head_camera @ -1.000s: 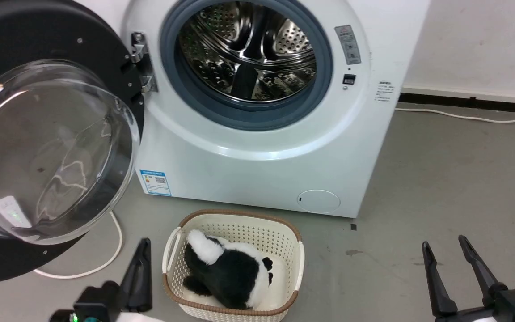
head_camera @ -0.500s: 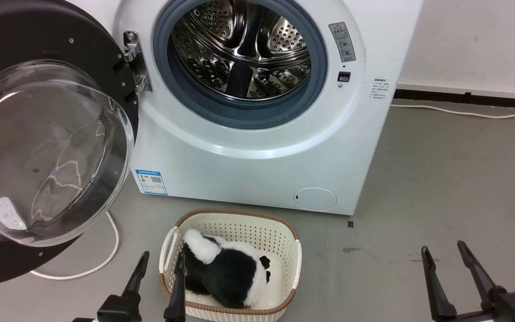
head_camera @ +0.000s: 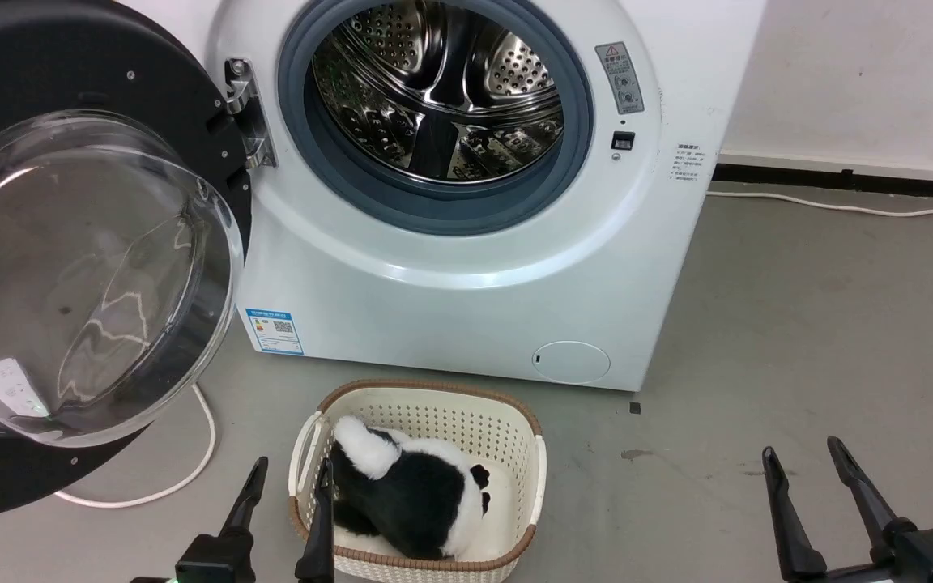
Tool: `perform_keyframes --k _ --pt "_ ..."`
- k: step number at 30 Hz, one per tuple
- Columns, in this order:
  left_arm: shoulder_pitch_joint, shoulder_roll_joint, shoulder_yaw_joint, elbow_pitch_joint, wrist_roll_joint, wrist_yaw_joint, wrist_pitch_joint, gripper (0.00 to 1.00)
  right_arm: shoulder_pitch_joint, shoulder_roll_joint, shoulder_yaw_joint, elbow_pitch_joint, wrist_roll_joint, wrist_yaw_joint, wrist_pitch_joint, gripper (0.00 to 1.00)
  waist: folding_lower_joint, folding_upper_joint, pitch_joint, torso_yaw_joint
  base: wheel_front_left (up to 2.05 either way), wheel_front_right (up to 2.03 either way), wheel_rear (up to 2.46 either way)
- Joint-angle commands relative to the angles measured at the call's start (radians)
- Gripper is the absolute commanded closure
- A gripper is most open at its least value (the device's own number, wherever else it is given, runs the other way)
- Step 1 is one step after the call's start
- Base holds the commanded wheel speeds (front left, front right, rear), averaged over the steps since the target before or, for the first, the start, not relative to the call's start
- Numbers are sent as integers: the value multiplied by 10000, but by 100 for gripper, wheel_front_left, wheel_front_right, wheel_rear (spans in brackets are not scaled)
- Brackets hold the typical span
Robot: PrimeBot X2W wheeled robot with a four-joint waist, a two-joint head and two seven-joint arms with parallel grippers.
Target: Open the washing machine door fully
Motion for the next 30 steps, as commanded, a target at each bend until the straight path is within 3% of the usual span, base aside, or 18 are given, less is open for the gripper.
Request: perform_keyframes --k 1,18,19,30 --pt "-63 33 -25 10 75 60 -46 0 94 43 -5 1 84 8 -45 0 0 0 -2 3 0 0 0" --pt "-130 110 -87 -88 45 82 -53 0 71 43 31 37 114 8 -45 0 0 0 14 54 0 0 0" --pt "-24 42 -52 -36 0 43 6 100 -4 -2 19 28 9 0 6 100 0 0 13 53 0 0 0" --pt "-82 -48 109 -88 138 -32 197 100 -104 1 70 19 -31 1 196 100 0 0 32 -8 0 0 0"
